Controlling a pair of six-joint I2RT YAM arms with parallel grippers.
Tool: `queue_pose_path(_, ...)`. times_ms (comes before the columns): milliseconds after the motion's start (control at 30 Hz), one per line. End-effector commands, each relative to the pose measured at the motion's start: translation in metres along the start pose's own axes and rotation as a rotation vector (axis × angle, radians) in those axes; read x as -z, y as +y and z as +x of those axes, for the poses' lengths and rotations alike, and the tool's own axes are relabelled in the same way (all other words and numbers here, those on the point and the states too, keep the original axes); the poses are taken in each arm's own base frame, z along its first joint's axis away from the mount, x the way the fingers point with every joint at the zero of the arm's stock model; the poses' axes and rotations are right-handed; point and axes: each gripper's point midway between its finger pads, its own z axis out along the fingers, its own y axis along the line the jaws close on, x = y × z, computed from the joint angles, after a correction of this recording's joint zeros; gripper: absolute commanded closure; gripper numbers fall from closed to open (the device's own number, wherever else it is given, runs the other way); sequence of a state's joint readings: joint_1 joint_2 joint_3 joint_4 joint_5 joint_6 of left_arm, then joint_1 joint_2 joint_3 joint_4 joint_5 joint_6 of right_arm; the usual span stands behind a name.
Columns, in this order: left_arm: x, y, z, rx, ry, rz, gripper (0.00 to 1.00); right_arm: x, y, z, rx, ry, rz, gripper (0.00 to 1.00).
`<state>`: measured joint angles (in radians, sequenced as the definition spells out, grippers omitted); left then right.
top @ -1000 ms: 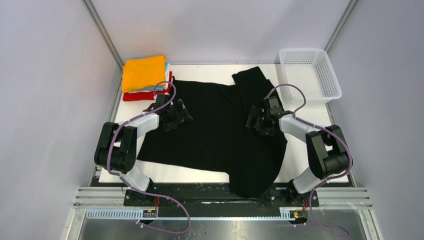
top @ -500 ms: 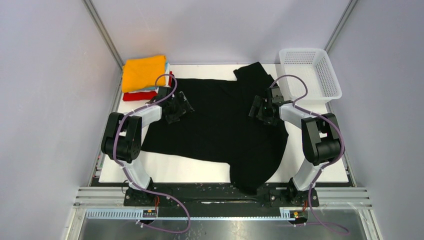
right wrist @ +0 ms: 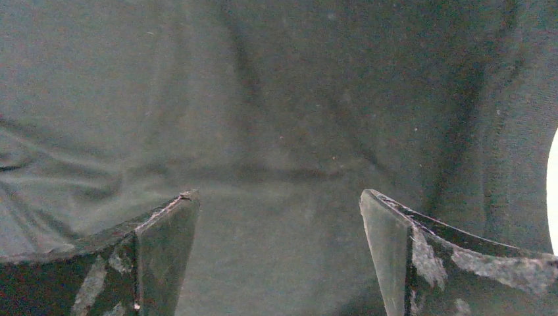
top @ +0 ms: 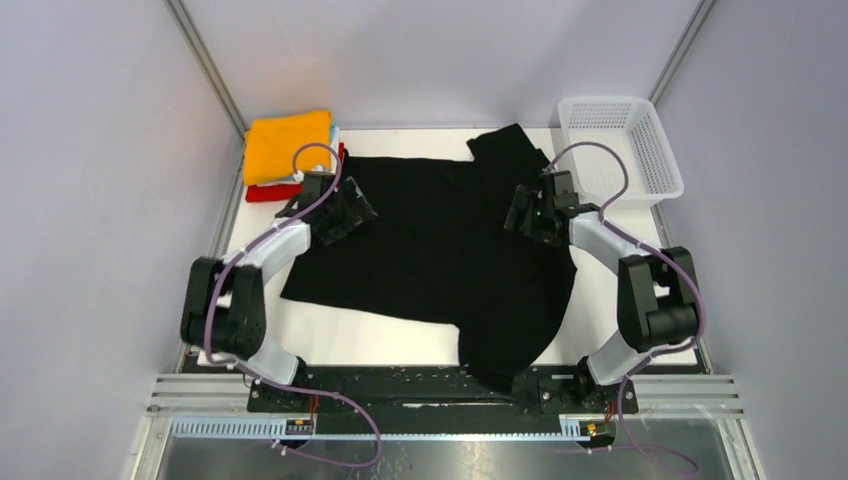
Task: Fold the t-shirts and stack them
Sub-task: Flatten out the tshirt, then grab the side of the flattened tshirt closest away from the robot with both arms
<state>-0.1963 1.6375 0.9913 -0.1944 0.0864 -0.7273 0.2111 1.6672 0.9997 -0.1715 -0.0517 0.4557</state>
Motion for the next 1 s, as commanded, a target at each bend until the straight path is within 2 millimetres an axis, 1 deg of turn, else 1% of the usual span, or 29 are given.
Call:
queue_pose_path(0,0.062,0.004,-0.034,-0.015,-0.237,-0.025,0.01,0.038,0.013,-0.024,0.028,-0.139,-0.069,0.01)
queue_pose_path(100,0.092,0.011,-0.037,-0.004,-0.315,-0.027,0.01,0.052,0.024,-0.022,0.034,-0.164,-0.136,0.01)
queue_pose_path(200,0.115,0.020,-0.035,0.001,-0.355,-0.045,0.01,0.063,0.033,-0.016,0.049,-0.167,-0.184,0.00)
queue_pose_path(267,0.125,0.027,-0.030,0.013,-0.362,-0.060,0.01,0.068,0.038,-0.007,0.059,-0.155,-0.211,0.00)
queue_pose_path(367,0.132,0.042,-0.015,0.036,-0.353,-0.091,0.01,0.078,0.041,0.009,0.075,-0.138,-0.236,0.01)
queue_pose_path(433,0.138,0.056,-0.007,0.054,-0.356,-0.123,0.01,0.085,0.039,0.020,0.087,-0.135,-0.234,0.01)
queue_pose_path(500,0.140,0.072,0.005,0.070,-0.343,-0.167,0.01,0.091,0.036,0.032,0.093,-0.133,-0.237,0.01)
queue_pose_path(600,0.137,0.104,0.026,0.115,-0.308,-0.272,0.01,0.095,0.029,0.048,0.072,-0.122,-0.245,0.01)
queue_pose_path(700,0.132,0.130,0.042,0.172,-0.264,-0.345,0.01,0.097,0.021,0.065,0.056,-0.100,-0.241,0.00)
queue_pose_path(800,0.125,0.152,0.055,0.226,-0.243,-0.392,0.01,0.104,0.015,0.069,0.052,-0.116,-0.236,0.01)
queue_pose_path(867,0.121,0.161,0.058,0.248,-0.240,-0.409,0.01,0.110,0.015,0.068,0.054,-0.135,-0.243,0.00)
queue_pose_path(967,0.119,0.180,0.053,0.272,-0.265,-0.470,0.06,0.113,0.012,0.069,0.056,-0.154,-0.244,0.01)
